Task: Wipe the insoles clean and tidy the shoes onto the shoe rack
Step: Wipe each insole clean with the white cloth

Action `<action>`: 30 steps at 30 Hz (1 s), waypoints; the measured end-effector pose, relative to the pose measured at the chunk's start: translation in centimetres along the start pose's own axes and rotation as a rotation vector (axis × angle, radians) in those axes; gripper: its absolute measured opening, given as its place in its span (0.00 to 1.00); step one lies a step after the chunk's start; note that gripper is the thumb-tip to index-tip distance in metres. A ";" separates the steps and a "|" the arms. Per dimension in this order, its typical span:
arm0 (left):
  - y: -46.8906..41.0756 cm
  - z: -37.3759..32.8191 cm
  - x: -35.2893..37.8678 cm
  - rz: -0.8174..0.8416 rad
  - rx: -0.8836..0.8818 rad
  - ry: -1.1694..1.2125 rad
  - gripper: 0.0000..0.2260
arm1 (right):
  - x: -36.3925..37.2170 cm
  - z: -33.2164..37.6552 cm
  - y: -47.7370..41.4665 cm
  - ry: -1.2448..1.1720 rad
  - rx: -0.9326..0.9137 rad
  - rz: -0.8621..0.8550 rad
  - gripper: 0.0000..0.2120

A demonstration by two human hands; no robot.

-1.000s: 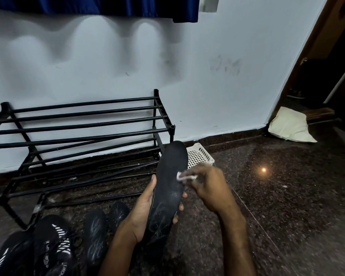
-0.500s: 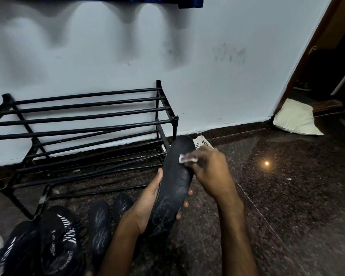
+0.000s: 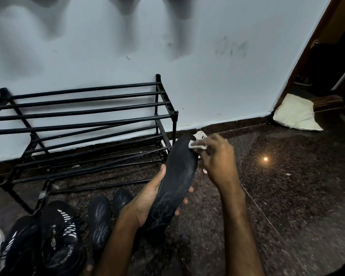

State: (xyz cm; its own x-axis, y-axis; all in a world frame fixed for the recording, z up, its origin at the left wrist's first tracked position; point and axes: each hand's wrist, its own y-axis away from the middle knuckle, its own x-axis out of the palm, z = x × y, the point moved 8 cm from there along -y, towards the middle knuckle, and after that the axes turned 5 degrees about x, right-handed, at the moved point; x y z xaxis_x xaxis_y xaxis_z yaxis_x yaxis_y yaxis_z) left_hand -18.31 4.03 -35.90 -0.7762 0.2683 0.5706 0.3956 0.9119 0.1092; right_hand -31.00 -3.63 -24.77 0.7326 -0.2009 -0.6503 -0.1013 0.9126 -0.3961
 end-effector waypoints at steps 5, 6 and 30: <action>-0.2 -0.3 -0.1 -0.018 0.016 0.068 0.32 | 1.9 -0.6 2.3 -0.072 0.022 0.236 0.10; -0.2 -0.4 -0.1 -0.003 0.012 0.062 0.32 | 1.4 -1.0 1.7 -0.062 0.030 0.139 0.10; -1.0 -1.2 -2.0 -0.263 0.132 0.270 0.34 | 3.0 -5.8 3.8 -0.329 0.410 -0.102 0.04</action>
State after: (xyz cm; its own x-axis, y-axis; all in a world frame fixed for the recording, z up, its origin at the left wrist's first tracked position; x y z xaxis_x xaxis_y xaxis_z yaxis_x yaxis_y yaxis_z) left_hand -16.53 2.23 -36.17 -0.6785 -0.0548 0.7326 0.1206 0.9754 0.1846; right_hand -33.15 -2.83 -31.99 0.9041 -0.2339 -0.3575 0.2045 0.9717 -0.1186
